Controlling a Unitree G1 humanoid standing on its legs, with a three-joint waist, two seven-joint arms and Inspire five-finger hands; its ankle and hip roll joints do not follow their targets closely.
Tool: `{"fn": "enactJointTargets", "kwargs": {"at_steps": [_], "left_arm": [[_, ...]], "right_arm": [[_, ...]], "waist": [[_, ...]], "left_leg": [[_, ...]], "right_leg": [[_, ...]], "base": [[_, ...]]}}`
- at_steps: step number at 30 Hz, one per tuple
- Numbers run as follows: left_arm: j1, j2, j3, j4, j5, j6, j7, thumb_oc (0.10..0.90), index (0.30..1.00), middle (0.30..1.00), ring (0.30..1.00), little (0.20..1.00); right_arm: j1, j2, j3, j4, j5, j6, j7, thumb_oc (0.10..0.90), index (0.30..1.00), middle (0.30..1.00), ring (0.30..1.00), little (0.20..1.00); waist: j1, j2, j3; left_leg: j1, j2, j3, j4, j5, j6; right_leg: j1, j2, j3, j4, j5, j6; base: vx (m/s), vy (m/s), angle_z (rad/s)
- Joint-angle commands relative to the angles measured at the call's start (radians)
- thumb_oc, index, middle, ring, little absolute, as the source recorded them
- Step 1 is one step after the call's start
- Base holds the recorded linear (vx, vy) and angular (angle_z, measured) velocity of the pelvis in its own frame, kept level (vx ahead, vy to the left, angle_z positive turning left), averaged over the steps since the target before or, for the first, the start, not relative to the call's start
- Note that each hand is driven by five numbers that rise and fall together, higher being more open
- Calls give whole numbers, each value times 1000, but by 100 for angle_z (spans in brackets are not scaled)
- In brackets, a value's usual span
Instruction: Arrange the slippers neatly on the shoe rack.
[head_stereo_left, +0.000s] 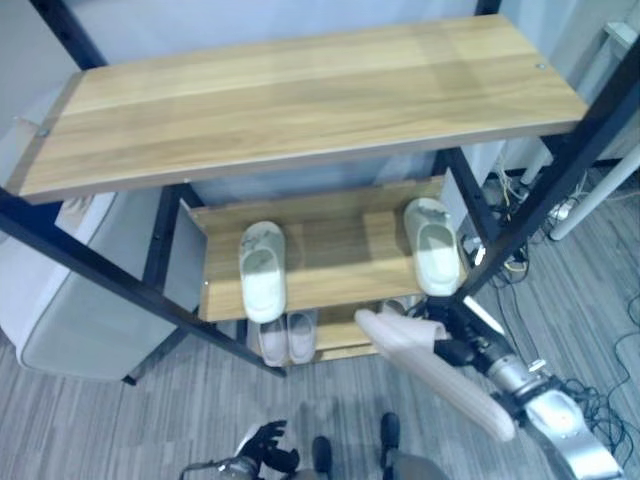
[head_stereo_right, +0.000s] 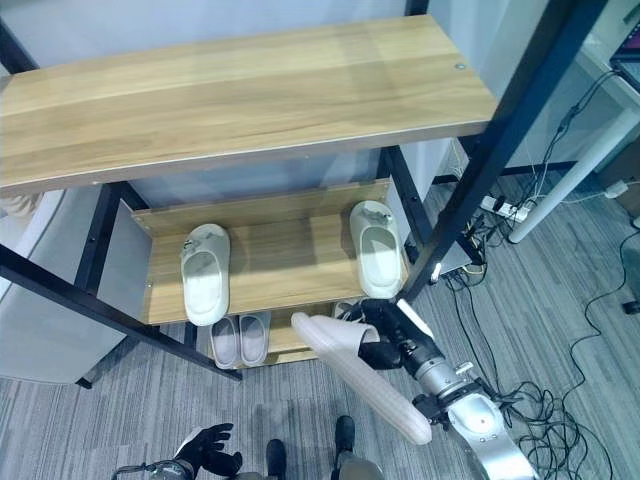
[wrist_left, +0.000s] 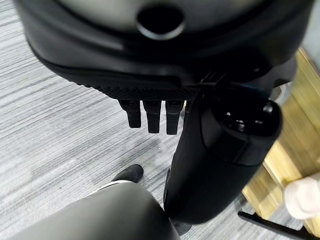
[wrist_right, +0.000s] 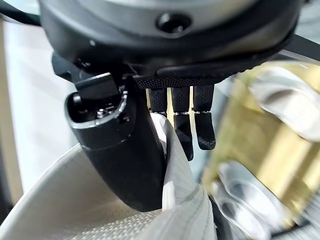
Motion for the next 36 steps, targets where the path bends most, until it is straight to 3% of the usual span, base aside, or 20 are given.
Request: {"fn": "enactJointTargets", "kwargs": {"at_steps": [1, 4, 5, 6, 9, 10, 13, 14, 15, 16, 18, 20, 27, 31, 34, 36], "left_arm": [[-43, -51, -60, 41, 34, -25, -26, 800, 900, 900, 900, 900], [-81, -52, -86, 30, 19, -25, -15, 800, 900, 900, 900, 900], [-120, -48, -106, 8, -6, -24, 3, 800, 900, 900, 900, 900], [-134, -44, -111, -1, -19, -25, 11, 800, 900, 900, 900, 900], [-158, -34, -122, -28, -67, -27, 41, 800, 900, 900, 900, 900], [-158, -33, -122, -28, -68, -27, 41, 800, 900, 900, 900, 900], [-159, -14, -144, -114, -118, -35, 81, 800, 900, 900, 900, 900], [-156, 6, -161, -197, -143, -45, 95, 800, 900, 900, 900, 900], [-157, 9, -160, -201, -144, -43, 95, 800, 900, 900, 900, 900], [-152, 27, -168, -263, -167, -50, 100, 800, 900, 900, 900, 900], [-137, 138, -193, -546, -204, -92, 131, 800, 900, 900, 900, 900], [-134, 190, -190, -657, -206, -99, 136, 800, 900, 900, 900, 900], [-120, 293, -163, -956, -300, -132, 123, 800, 900, 900, 900, 900], [-90, 355, -130, -1148, -367, -145, 141, 800, 900, 900, 900, 900], [-79, 386, -101, -1218, -399, -153, 174, 800, 900, 900, 900, 900], [-65, 371, -98, -1234, -517, -133, 167, 800, 900, 900, 900, 900]], "right_arm": [[-122, -37, 40, -44, -25, -64, 14, 400, 300, 300, 300, 300], [-201, -56, 82, 31, -107, -69, -33, 400, 300, 300, 300, 300], [-286, -68, 105, 76, -161, -79, -91, 400, 300, 300, 300, 300], [-319, -66, 109, 90, -181, -83, -118, 400, 300, 300, 300, 300], [-410, -63, 89, 114, -296, -105, -260, 400, 300, 300, 300, 300], [-412, -62, 91, 116, -298, -106, -263, 400, 300, 300, 300, 300], [-535, -66, 79, 141, -400, -115, -416, 400, 300, 300, 300, 300], [-602, -65, 84, 143, -443, -114, -484, 400, 300, 300, 300, 300], [-606, -63, 86, 145, -444, -115, -486, 400, 300, 300, 300, 300], [-644, -72, 83, 140, -469, -110, -521, 400, 300, 300, 300, 300], [-833, -130, 67, 138, -575, -84, -666, 400, 300, 300, 300, 300], [-923, -153, 80, 159, -594, -63, -701, 400, 300, 300, 300, 300], [-1111, -245, 99, 221, -659, 9, -767, 400, 300, 300, 300, 300], [-1217, -324, 119, 267, -682, 64, -819, 400, 300, 300, 300, 300], [-1313, -367, 158, 319, -682, 101, -846, 400, 300, 300, 300, 300], [-1363, -381, 191, 339, -686, 131, -855, 400, 300, 300, 300, 300]], "waist": [[10, -2, 9], [20, 2, 66], [30, 6, 129], [34, 4, 151], [51, 5, 180], [49, 4, 169], [65, 22, 192], [76, 31, 206], [76, 30, 203], [84, 36, 209], [122, 50, 236], [135, 46, 235], [154, 40, 228], [158, 26, 229], [165, 14, 273], [165, 5, 306]], "left_leg": [[-69, 20, 23, -8, 26, -53], [-109, 27, 19, -4, 44, -52], [-180, 38, 14, 45, 57, -49], [-230, 42, 7, 89, 54, -48], [-452, 44, -24, 269, 29, -39], [-474, 43, -27, 290, 15, -39], [-673, 58, -47, 469, -15, -27], [-759, 55, -64, 571, -74, -25], [-781, 56, -57, 566, -41, -16], [-831, 54, -63, 638, -99, -19], [-1095, 40, -88, 919, -177, -2], [-1204, 36, -102, 1032, -219, 9], [-1429, 6, -130, 1271, -308, 32], [-1578, -8, -138, 1496, -397, 37], [-1586, -10, -130, 1595, -452, 40], [-1586, -7, -125, 1663, -489, 45]], "right_leg": [[34, -19, 1, 16, -121, 92], [-16, -23, -3, 46, -117, 90], [-99, -34, -8, 131, -129, 80], [-144, -41, -13, 178, -142, 72], [-336, -71, -47, 352, -189, 45], [-357, -75, -47, 373, -204, 45], [-548, -107, -60, 560, -255, 27], [-638, -115, -43, 680, -317, 25], [-657, -119, -53, 673, -286, 14], [-709, -127, -40, 754, -346, 18], [-955, -170, 5, 1023, -438, -33], [-1049, -181, 19, 1129, -480, -52], [-1267, -231, 47, 1397, -589, -88], [-1412, -265, 81, 1628, -674, -111], [-1432, -279, 105, 1738, -711, -121], [-1436, -279, 130, 1810, -742, -132]], "base": [[-108, -10, 1], [-236, -27, -1], [-413, -54, -7], [-406, -79, -4], [-243, -109, 22], [-219, -87, 37], [-174, -24, 47], [-150, 7, 18], [-48, -9, 4], [-118, 9, -5], [-114, -40, 5], [-22, -29, 23], [78, -16, 20], [176, -41, 22], [97, -17, 12], [98, -27, 3]]}}
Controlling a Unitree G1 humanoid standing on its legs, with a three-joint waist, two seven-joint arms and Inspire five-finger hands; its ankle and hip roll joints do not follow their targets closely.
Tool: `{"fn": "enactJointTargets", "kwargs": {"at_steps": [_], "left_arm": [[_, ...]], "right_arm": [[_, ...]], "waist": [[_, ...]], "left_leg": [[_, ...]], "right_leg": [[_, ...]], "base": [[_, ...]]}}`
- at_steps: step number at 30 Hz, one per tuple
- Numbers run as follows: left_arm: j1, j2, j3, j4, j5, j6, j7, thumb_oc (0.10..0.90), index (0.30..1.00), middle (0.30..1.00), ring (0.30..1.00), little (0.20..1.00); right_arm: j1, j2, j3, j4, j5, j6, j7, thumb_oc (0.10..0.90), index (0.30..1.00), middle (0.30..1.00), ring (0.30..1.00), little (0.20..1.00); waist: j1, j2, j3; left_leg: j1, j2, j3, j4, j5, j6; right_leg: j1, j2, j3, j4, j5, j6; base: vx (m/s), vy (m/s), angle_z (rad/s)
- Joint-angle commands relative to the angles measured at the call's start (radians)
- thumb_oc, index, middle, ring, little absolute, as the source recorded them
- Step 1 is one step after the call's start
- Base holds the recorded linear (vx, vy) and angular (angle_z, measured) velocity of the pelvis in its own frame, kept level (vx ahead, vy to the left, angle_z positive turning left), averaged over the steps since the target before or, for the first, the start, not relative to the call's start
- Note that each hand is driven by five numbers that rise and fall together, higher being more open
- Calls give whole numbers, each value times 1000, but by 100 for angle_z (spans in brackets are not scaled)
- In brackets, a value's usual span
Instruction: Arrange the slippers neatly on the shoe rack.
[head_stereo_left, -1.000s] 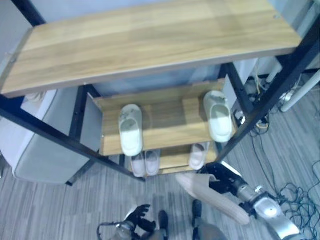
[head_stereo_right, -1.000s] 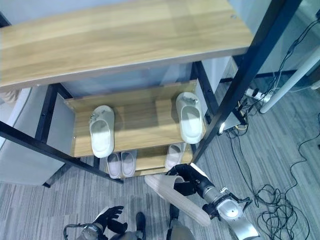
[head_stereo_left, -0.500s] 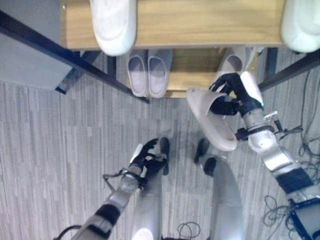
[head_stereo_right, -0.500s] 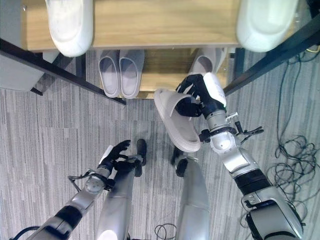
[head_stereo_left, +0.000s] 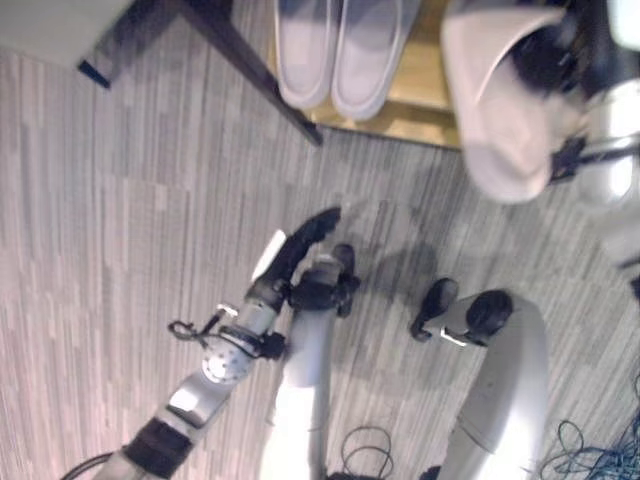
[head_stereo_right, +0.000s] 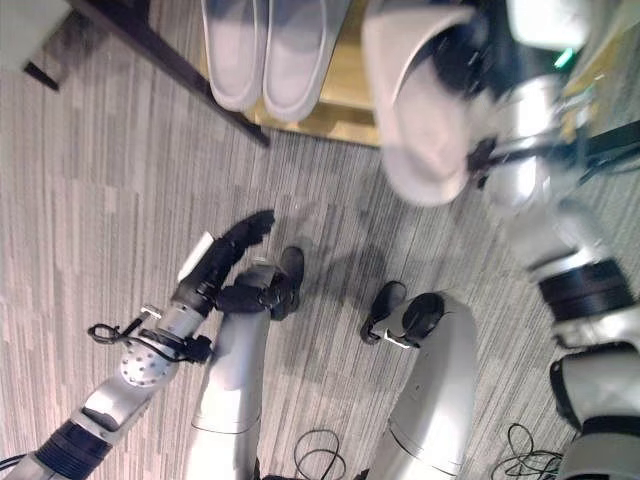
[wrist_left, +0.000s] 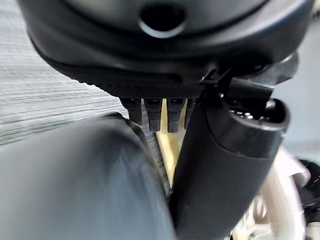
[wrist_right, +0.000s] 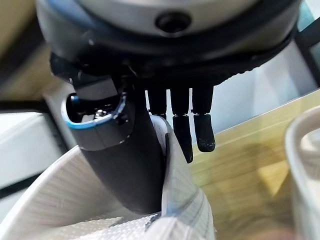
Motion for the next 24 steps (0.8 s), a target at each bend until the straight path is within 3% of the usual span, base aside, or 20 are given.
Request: {"fn": "enactJointTargets", "kwargs": {"at_steps": [1, 4, 11, 17, 24], "left_arm": [[110, -32, -14, -72, -194, -17, 18, 800, 900, 900, 900, 900], [135, -10, 17, -136, -212, -23, 34, 800, 900, 900, 900, 900], [188, 37, 64, -157, -207, -49, 83, 800, 900, 900, 900, 900], [232, 80, 77, -155, -191, -58, 115, 800, 900, 900, 900, 900], [200, 105, 52, -135, -178, -65, 125, 800, 900, 900, 900, 900]], "right_arm": [[-165, -37, 18, -58, -26, 21, -125, 400, 300, 300, 300, 300], [-206, -23, 61, -9, -37, 46, -152, 400, 300, 300, 300, 300], [-284, 9, 165, 124, -62, 91, -150, 400, 300, 300, 300, 300], [-320, 84, 209, 238, -15, 105, -160, 400, 300, 300, 300, 300], [-385, 157, 270, 359, 37, 100, -161, 400, 300, 300, 300, 300]], "waist": [[-6, -37, -27], [3, -37, -27], [25, -44, -27], [42, -31, -27], [51, -33, -27]], "left_leg": [[58, 29, 1, 21, -125, 6], [58, 38, 18, 124, -198, 17], [58, 49, -18, 352, -326, 7], [58, 52, -40, 489, -392, 5], [58, 59, -40, 545, -422, -1]], "right_leg": [[17, 21, 73, 9, -63, 6], [-3, 37, 118, 126, -117, -6], [-25, 54, 190, 351, -184, -7], [-25, 53, 222, 481, -211, -6], [-25, 43, 244, 534, -211, 4]], "base": [[121, -28, 1], [149, 3, -5], [140, 22, -14], [55, 27, -8], [27, 8, 0]]}}
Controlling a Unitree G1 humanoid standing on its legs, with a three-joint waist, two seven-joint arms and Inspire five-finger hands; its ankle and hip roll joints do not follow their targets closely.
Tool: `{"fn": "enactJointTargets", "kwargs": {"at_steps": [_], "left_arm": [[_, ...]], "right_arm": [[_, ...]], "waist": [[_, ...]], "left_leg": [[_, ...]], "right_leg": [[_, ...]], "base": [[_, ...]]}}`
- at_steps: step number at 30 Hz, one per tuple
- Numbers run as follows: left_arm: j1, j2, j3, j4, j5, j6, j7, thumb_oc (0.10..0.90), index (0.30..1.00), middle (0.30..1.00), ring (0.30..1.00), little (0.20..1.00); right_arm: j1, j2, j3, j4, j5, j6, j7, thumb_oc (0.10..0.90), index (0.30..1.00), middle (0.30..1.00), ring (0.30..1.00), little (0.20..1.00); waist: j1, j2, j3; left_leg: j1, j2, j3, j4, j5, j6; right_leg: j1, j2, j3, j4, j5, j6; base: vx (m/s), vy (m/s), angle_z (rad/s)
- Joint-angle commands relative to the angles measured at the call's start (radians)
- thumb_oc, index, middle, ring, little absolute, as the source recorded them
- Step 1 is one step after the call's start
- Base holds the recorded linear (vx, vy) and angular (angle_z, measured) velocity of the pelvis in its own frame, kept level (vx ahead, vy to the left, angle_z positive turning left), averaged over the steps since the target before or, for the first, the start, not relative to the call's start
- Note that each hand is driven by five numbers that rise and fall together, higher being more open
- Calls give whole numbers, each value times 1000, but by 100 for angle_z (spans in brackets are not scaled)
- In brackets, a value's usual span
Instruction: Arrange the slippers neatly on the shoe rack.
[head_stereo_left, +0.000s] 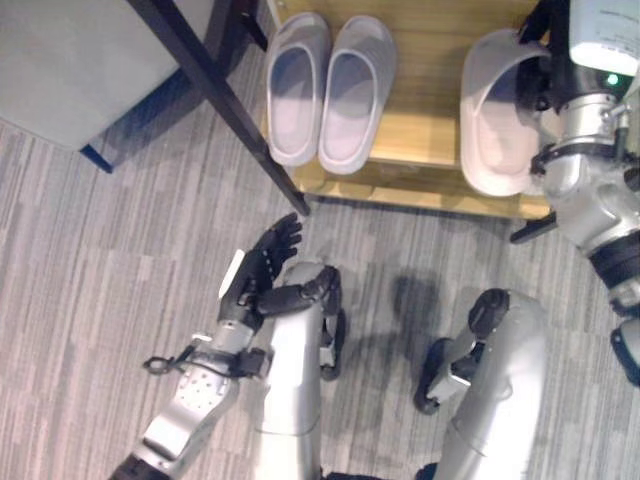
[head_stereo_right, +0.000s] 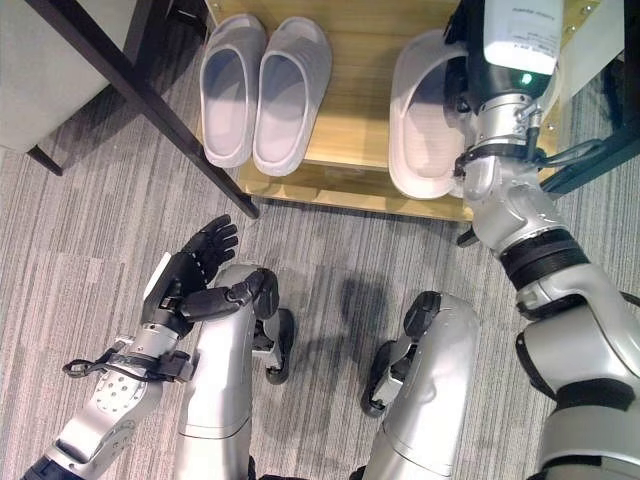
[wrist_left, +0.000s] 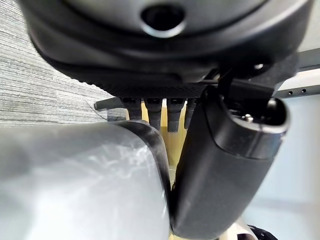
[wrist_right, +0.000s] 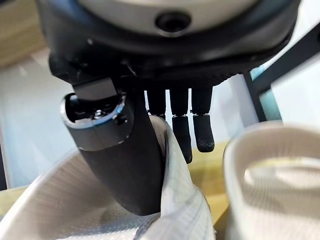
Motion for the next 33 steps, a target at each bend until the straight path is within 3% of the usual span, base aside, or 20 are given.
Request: {"fn": "enactJointTargets", "kwargs": {"at_steps": [1, 3, 4, 5, 7, 9, 10, 17, 25, 33], "left_arm": [[19, 75, 9, -44, 40, -61, 42, 800, 900, 900, 900, 900], [16, 84, 21, -45, 36, -65, 44, 800, 900, 900, 900, 900], [17, 88, 28, -44, 34, -66, 46, 800, 900, 900, 900, 900], [21, 92, 38, -40, 31, -68, 48, 800, 900, 900, 900, 900], [26, 95, 41, -39, 30, -69, 47, 800, 900, 900, 900, 900], [31, 102, 43, -28, 33, -73, 47, 800, 900, 900, 900, 900], [30, 105, 44, -19, 34, -70, 47, 800, 900, 900, 900, 900], [37, 110, 47, -12, 40, -62, 42, 800, 900, 900, 900, 900], [65, 98, 72, -33, 48, -54, 36, 800, 900, 900, 900, 900], [90, 88, 90, -78, 50, -59, 31, 800, 900, 900, 900, 900]], "right_arm": [[-232, -3, 3, 11, 32, -25, -81, 400, 300, 300, 300, 300], [-232, 23, 8, 20, 39, -22, -71, 400, 300, 300, 300, 300], [-235, 38, 13, 39, 42, -21, -67, 447, 371, 371, 371, 371], [-241, 53, 18, 81, 48, -16, -59, 562, 542, 542, 542, 542], [-246, 62, 22, 103, 54, -19, -55, 640, 660, 660, 660, 660], [-256, 68, 33, 116, 58, -24, -46, 776, 865, 865, 865, 865], [-262, 77, 39, 119, 60, -25, -41, 800, 900, 900, 900, 900], [-265, 69, 40, 90, 58, -33, -36, 800, 900, 900, 900, 900], [-160, 31, -54, -147, -6, -28, -39, 800, 900, 900, 900, 900], [-110, -5, -126, -326, -71, -24, -57, 800, 900, 900, 900, 900]], "waist": [[64, -11, -29], [63, -21, -29], [62, -25, -29], [63, -27, -29], [61, -27, -29], [59, -28, -29], [57, -28, -29], [52, -31, -29], [38, -45, -29], [37, -39, -29]], "left_leg": [[45, 3, -96, 17, -158, -54], [45, 6, -97, 31, -164, -58], [45, 7, -96, 38, -167, -57], [45, 9, -95, 48, -169, -55], [45, 9, -96, 54, -170, -54], [45, 8, -102, 65, -171, -52], [45, 9, -102, 71, -170, -51], [45, 7, -103, 87, -168, -51], [45, 13, -95, 108, -172, -52], [45, 16, -96, 121, -180, -51]], "right_leg": [[-5, -2, 45, 41, 10, -70], [-5, -3, 48, 50, 12, -67], [-5, -1, 52, 57, 11, -66], [-5, -1, 53, 65, 10, -64], [-5, 0, 55, 68, 11, -62], [-5, 3, 63, 75, 18, -57], [-5, 5, 65, 77, 17, -57], [-5, 3, 78, 87, 21, -54], [-5, 13, 92, 106, 29, -52], [-5, 17, 82, 111, 29, -47]], "base": [[54, 13, 1], [46, 1, -1], [40, -9, -4], [31, -2, -5], [12, -1, -2], [0, 0, 0], [0, 0, 0], [0, 0, 0], [0, 0, 0], [-2, 6, -4]]}}
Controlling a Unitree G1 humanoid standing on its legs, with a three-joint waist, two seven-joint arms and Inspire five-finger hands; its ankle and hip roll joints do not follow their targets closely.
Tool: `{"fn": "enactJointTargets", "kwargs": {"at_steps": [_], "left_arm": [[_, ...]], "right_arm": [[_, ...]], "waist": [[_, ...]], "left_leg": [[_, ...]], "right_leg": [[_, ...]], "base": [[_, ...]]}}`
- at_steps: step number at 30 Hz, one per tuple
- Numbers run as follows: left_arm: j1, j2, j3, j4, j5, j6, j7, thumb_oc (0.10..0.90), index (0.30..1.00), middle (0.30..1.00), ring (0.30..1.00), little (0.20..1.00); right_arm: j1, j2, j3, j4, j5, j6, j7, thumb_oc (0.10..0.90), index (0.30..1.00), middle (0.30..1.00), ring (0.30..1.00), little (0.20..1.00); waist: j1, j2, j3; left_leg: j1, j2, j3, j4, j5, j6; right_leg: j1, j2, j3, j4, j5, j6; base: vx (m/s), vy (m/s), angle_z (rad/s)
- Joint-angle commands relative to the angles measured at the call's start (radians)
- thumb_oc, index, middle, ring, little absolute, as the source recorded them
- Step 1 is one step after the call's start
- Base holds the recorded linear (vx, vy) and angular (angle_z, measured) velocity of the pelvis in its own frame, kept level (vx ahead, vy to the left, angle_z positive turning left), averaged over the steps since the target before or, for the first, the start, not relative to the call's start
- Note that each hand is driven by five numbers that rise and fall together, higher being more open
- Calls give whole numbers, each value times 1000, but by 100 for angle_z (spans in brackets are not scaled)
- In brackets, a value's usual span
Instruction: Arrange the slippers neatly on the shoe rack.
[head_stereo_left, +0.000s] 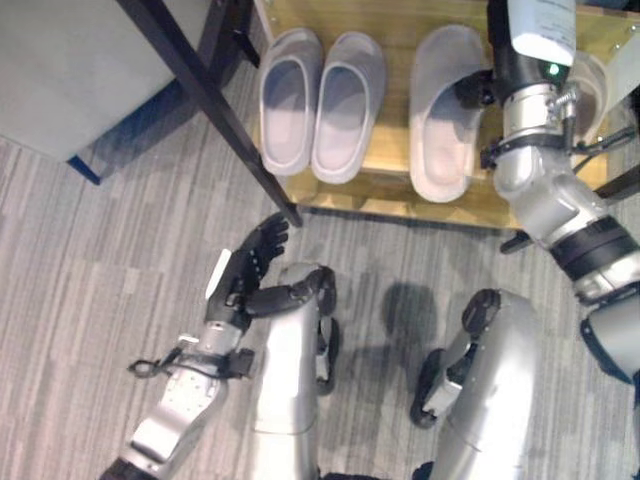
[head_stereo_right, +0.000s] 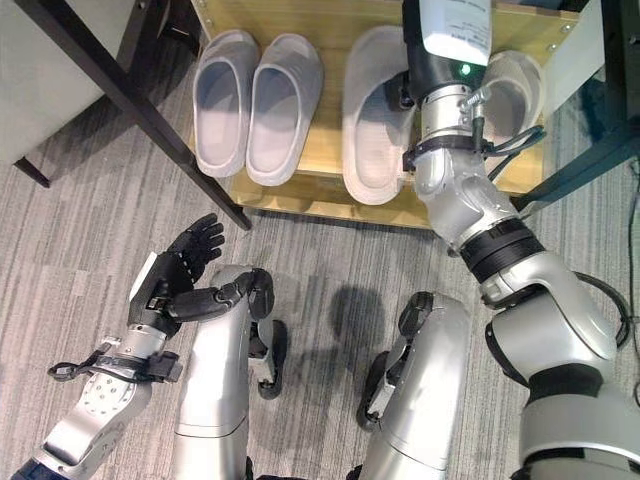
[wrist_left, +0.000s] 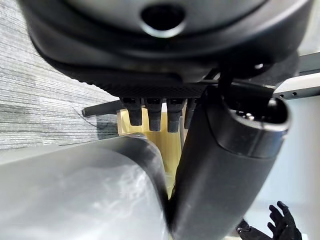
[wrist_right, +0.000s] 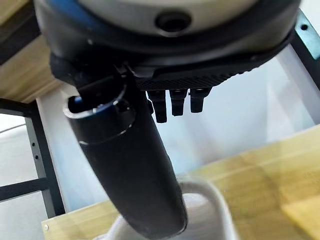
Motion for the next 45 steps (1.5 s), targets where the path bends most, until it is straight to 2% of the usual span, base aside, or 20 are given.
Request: {"fn": "enactJointTargets", "kwargs": {"at_steps": [1, 7, 12, 19, 25, 33, 45], "left_arm": [[52, 48, 45, -81, 47, -35, 14, 800, 900, 900, 900, 900], [55, 40, 52, -95, 53, -22, 7, 800, 900, 900, 900, 900], [57, 37, 58, -98, 57, -20, 16, 800, 900, 900, 900, 900], [59, 46, 64, -92, 46, -23, 23, 800, 900, 900, 900, 900], [62, 42, 64, -73, 39, -16, 29, 800, 900, 900, 900, 900], [72, 25, 90, -57, 54, -1, 23, 800, 900, 900, 900, 900], [118, -7, 140, -61, 83, 17, 10, 800, 900, 900, 900, 900]], "right_arm": [[-80, -75, -123, -165, -92, -31, -80, 800, 900, 900, 900, 900], [14, -69, -210, -311, -123, -36, -65, 800, 900, 900, 900, 900], [-5, -67, -182, -256, -140, -2, -43, 800, 900, 900, 900, 900], [-110, -87, -58, -51, -91, 10, -2, 800, 900, 900, 900, 900], [-165, -92, 23, 15, -59, 3, 30, 800, 900, 900, 900, 900], [-111, -130, 1, -133, -49, -16, 64, 800, 900, 900, 900, 900], [124, -266, -209, -463, -60, -52, 87, 800, 900, 900, 900, 900]], "waist": [[53, -11, -29], [44, -15, -29], [42, -17, -29], [59, -13, -29], [62, -13, -29], [54, -21, -29], [31, -44, -29]], "left_leg": [[32, -1, -94, 21, -115, -55], [32, -5, -91, 30, -123, -59], [32, -4, -90, 32, -121, -64], [32, -4, -96, 26, -115, -76], [32, -5, -99, 19, -114, -84], [32, -8, -98, 9, -118, -91], [32, -12, -85, 2, -125, -97]], "right_leg": [[-26, 3, 61, 31, 84, -67], [-26, 8, 65, 40, 82, -68], [-26, 7, 64, 48, 82, -71], [-26, 2, 67, 55, 83, -73], [-26, 1, 66, 55, 84, -73], [-26, -1, 61, 49, 85, -72], [-26, -11, 61, 52, 88, -70]], "base": [[0, 0, 0], [3, 5, -2], [0, 0, 0], [0, 0, 0], [-7, -1, -3], [0, 0, 0], [0, 0, 0]]}}
